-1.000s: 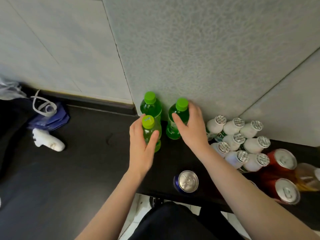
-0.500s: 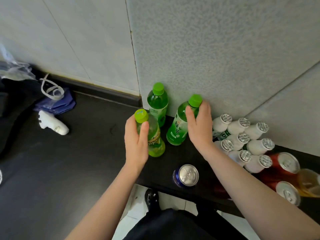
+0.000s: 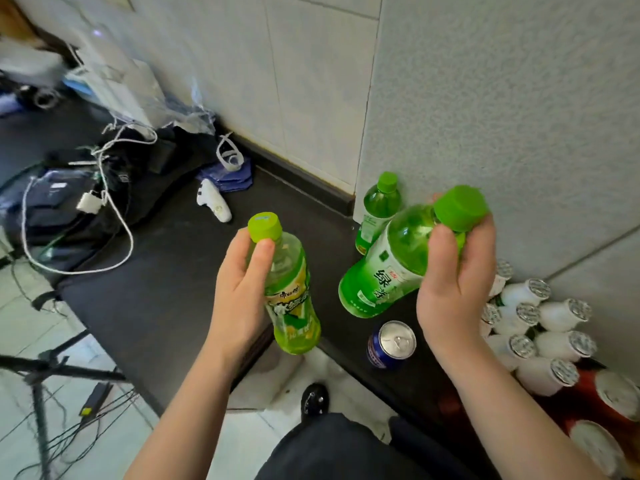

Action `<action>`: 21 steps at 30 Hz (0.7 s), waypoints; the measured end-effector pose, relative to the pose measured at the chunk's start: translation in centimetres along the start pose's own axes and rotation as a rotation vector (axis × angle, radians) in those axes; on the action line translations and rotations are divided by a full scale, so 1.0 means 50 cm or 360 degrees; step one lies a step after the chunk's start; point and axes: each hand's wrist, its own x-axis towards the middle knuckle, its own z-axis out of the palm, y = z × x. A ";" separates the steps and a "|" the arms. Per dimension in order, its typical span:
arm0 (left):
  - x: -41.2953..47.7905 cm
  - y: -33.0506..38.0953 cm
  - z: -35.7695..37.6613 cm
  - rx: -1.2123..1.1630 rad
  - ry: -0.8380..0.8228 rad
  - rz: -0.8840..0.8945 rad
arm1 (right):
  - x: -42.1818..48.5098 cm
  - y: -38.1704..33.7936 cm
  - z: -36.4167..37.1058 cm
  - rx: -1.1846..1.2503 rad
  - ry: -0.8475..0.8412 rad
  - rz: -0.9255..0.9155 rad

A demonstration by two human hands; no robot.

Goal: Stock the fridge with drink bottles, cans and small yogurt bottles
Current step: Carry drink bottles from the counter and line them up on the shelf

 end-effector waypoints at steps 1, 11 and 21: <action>-0.017 0.013 -0.014 0.0008 0.0034 -0.0003 | -0.011 -0.010 0.006 0.0042 -0.0055 -0.0013; -0.334 -0.007 -0.140 0.0068 0.0634 -0.0479 | -0.235 -0.028 0.059 0.0211 -0.1004 0.0171; -0.685 -0.013 -0.209 -0.0072 0.1445 -0.0807 | -0.495 -0.103 0.115 0.0370 -0.1951 0.0625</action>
